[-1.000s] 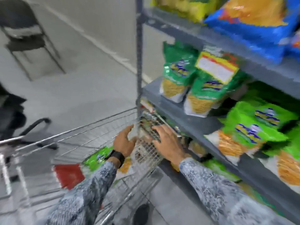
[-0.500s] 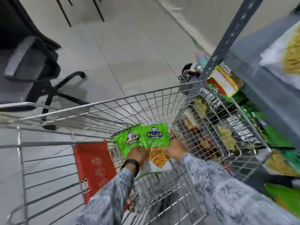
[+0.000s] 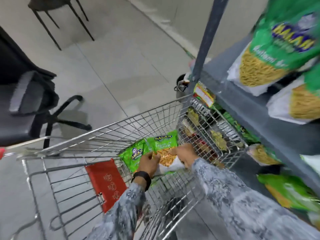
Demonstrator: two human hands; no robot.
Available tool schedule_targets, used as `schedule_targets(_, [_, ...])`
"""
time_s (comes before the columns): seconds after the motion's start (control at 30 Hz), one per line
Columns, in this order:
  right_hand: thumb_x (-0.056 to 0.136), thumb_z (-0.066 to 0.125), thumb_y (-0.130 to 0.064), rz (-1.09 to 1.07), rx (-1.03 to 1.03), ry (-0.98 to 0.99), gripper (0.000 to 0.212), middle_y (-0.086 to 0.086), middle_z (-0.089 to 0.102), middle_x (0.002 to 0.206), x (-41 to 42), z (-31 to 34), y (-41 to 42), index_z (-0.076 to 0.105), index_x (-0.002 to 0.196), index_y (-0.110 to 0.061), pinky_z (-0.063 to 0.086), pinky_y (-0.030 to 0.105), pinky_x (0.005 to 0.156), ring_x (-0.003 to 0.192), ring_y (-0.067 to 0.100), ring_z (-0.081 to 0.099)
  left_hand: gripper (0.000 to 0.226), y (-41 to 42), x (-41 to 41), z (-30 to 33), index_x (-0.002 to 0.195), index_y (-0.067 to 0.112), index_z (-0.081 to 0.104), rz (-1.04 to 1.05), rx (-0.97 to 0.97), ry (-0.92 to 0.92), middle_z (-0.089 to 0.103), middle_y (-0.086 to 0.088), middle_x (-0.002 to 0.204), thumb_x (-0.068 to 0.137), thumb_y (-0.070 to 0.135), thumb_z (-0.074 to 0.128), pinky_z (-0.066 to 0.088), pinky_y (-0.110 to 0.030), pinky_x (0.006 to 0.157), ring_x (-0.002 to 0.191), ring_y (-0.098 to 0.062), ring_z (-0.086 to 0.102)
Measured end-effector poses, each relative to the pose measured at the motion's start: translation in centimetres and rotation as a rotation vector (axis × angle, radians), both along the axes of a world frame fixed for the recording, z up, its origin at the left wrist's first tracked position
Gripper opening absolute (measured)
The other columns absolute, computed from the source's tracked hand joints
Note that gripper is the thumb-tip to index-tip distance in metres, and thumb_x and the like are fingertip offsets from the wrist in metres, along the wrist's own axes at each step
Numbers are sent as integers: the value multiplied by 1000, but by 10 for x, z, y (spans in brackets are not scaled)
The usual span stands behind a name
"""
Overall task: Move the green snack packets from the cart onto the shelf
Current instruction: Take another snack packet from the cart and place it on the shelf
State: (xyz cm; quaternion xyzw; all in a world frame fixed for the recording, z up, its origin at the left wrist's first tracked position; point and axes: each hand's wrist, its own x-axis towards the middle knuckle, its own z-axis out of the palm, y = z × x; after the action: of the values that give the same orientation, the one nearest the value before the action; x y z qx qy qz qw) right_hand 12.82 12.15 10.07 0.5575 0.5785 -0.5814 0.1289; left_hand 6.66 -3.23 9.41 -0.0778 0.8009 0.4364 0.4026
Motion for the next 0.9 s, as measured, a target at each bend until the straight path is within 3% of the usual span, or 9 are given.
schedule_targets(0.07, [71, 86, -6, -39, 75, 123, 13, -1, 76, 69, 19, 49, 12, 75, 79, -5, 49, 26, 61, 59, 8, 65, 33, 14, 8, 48, 116, -8, 65, -9, 118, 49, 69, -19, 107, 90, 11, 68, 44, -28, 83, 95, -17, 57])
schedule_targets(0.13, [73, 83, 3, -60, 166, 256, 28, -15, 66, 51, 44, 94, 21, 68, 62, -18, 42, 23, 55, 48, -6, 56, 26, 28, 22, 92, 113, -2, 65, -15, 247, 70, 70, -13, 103, 88, 3, 69, 50, -26, 80, 92, -19, 59])
schedule_targets(0.27, [74, 81, 6, -219, 315, 442, 25, -21, 70, 56, 139, 174, 32, 72, 76, -17, 46, 8, 56, 53, -13, 58, 31, 58, 82, 174, 113, 1, 62, -124, 464, 108, 68, -2, 98, 84, -6, 69, 53, -9, 60, 81, -10, 63])
schedule_targets(0.37, [78, 81, 1, -413, 335, 515, 16, 5, 75, 78, 238, 213, 31, 72, 90, -5, 51, 28, 65, 68, 13, 63, 35, 86, 152, 214, 116, -13, 57, -325, 608, 133, 67, -16, 102, 82, -21, 59, 55, -16, 63, 85, -20, 61])
schedule_targets(0.43, [79, 81, -2, -509, 338, 504, 18, 13, 67, 72, 301, 233, 30, 68, 91, 1, 43, 26, 48, 54, 15, 54, 33, 101, 201, 228, 114, -13, 57, -448, 669, 121, 66, -18, 105, 83, -22, 58, 55, -23, 70, 90, -22, 60])
schedule_targets(0.53, [78, 80, 2, -678, 360, 463, 17, 2, 63, 62, 405, 254, 33, 68, 87, -5, 35, 18, 34, 38, 5, 49, 28, 130, 288, 240, 105, 0, 62, -654, 750, 90, 69, -15, 101, 85, -18, 60, 52, -34, 80, 89, -20, 62])
schedule_targets(0.63, [75, 80, 5, -802, 433, 420, 22, 7, 66, 70, 492, 267, 44, 65, 86, -6, 43, 24, 44, 55, 15, 58, 27, 166, 370, 247, 97, 9, 65, -823, 780, 97, 71, -12, 96, 86, -15, 62, 52, -30, 80, 87, -17, 63])
schedule_targets(0.77, [70, 80, 11, -899, 522, 393, 31, 18, 71, 87, 558, 269, 84, 66, 85, -12, 58, 56, 70, 76, 29, 66, 26, 234, 444, 244, 91, 4, 63, -893, 797, 137, 69, -10, 87, 82, -20, 60, 46, -38, 82, 86, -20, 59])
schedule_targets(0.9, [72, 79, 13, -917, 584, 404, 30, 29, 74, 108, 579, 246, 136, 65, 97, 2, 55, 65, 90, 96, 44, 72, 45, 297, 472, 236, 75, 22, 58, -837, 743, 219, 65, -10, 83, 80, -23, 60, 47, -44, 88, 90, -23, 56])
